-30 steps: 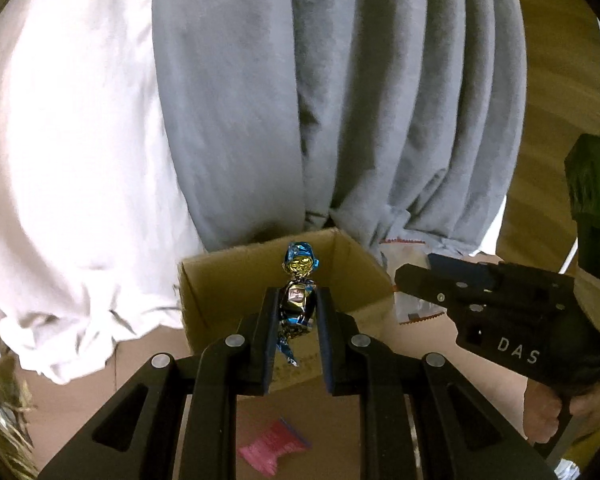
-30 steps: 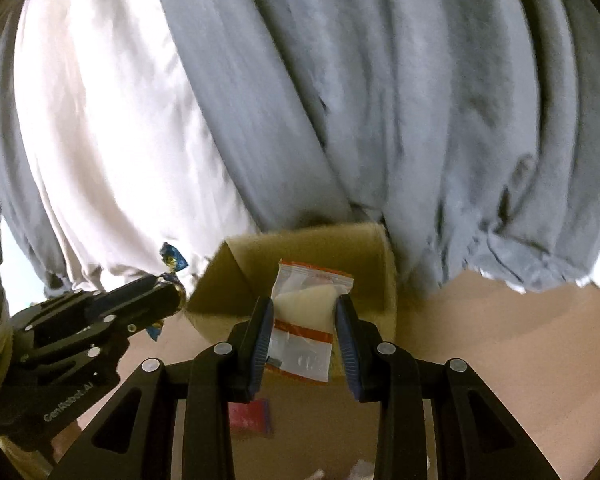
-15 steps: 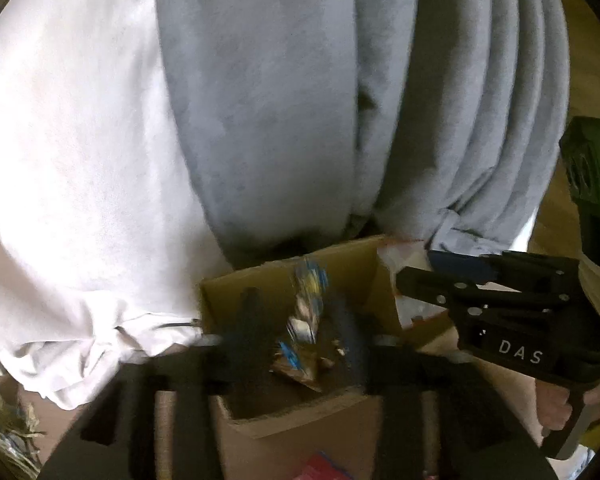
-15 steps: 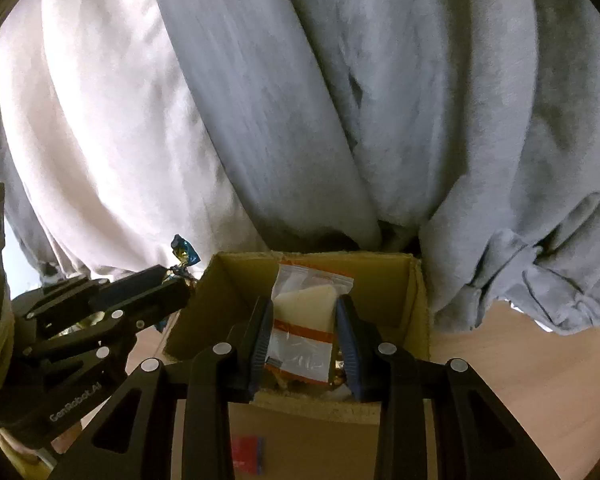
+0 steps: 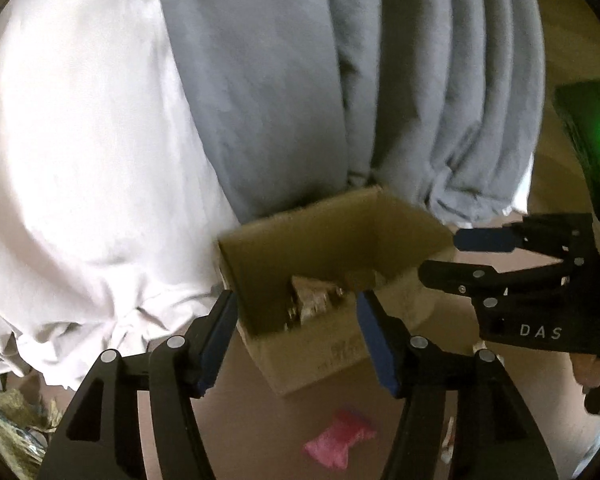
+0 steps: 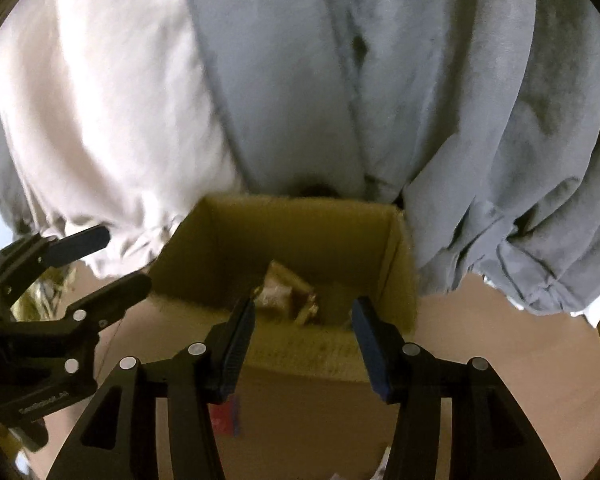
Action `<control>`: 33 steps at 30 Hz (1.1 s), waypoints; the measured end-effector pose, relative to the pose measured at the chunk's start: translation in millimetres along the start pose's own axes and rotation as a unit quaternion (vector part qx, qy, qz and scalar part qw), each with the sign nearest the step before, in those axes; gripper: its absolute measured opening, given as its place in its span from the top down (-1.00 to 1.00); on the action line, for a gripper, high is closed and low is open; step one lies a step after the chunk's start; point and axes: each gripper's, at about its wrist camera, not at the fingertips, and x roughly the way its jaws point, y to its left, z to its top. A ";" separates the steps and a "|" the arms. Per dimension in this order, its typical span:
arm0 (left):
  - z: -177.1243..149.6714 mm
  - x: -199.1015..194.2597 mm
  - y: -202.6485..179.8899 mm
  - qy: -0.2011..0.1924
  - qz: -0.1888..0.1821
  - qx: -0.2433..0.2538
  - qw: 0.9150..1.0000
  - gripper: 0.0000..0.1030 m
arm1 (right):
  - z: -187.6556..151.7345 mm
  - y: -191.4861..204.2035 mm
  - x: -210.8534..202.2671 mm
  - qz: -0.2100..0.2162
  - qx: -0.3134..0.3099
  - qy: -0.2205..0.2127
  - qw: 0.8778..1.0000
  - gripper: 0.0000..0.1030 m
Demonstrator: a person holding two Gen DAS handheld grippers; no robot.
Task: Organize snacks
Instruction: 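Open both tools to drop the candy and packet into the box, then move the left tool down to the red snack packet and grasp it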
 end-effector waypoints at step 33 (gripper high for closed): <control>-126.9 102.7 -22.0 0.197 -0.130 0.015 0.972 -0.04 | -130.3 18.5 84.3 0.013 0.051 0.193 0.980 0.00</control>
